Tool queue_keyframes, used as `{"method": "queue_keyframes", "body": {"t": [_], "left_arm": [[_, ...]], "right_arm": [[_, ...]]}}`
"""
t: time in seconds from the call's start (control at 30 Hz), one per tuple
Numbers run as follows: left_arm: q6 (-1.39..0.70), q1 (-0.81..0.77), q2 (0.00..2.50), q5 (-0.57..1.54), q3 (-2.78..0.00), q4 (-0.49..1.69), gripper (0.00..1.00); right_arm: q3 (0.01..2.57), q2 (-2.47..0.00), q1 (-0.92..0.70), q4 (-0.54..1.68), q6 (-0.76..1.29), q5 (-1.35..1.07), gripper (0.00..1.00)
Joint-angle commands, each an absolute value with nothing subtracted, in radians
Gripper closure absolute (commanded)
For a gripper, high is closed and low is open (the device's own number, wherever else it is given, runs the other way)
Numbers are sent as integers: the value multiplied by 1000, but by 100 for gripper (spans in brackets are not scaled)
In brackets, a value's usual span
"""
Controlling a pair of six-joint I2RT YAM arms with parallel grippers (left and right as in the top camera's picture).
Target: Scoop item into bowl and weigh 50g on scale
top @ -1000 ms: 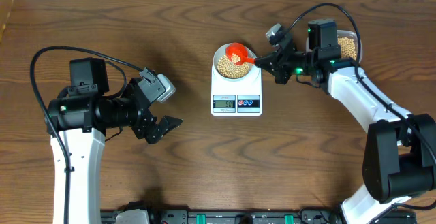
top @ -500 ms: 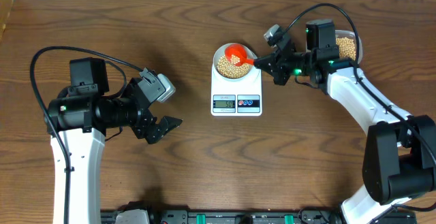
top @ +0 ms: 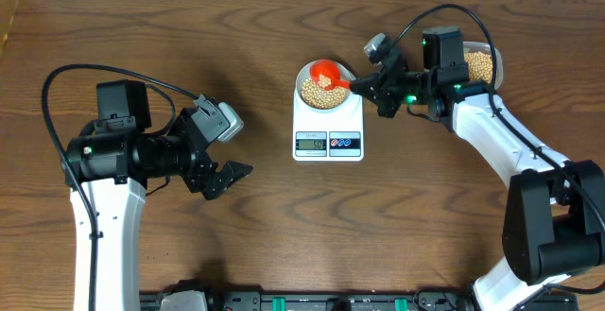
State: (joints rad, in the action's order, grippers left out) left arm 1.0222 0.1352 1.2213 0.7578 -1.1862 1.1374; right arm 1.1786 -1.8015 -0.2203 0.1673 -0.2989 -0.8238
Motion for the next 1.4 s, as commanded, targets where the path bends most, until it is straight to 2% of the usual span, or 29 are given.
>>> {"method": "queue_keyframes", "body": {"t": [0.0, 0.4, 0.83, 1.2, 1.37], "left_arm": [[1035, 133, 1215, 774, -1213, 1140, 7], [1035, 133, 1215, 774, -1213, 1140, 7], [1035, 133, 1215, 774, -1213, 1140, 7], [1035, 133, 1215, 774, -1213, 1140, 7], [1035, 133, 1215, 774, -1213, 1140, 7]], "right_arm": [[1197, -1772, -218, 160, -282, -882, 99], [1197, -1772, -143, 157, -85, -964, 99], [1197, -1772, -22, 157, -64, -1136, 99], [1197, -1763, 224, 261, -39, -1159, 99], [1197, -1718, 346, 342, -93, -1158, 99]]}}
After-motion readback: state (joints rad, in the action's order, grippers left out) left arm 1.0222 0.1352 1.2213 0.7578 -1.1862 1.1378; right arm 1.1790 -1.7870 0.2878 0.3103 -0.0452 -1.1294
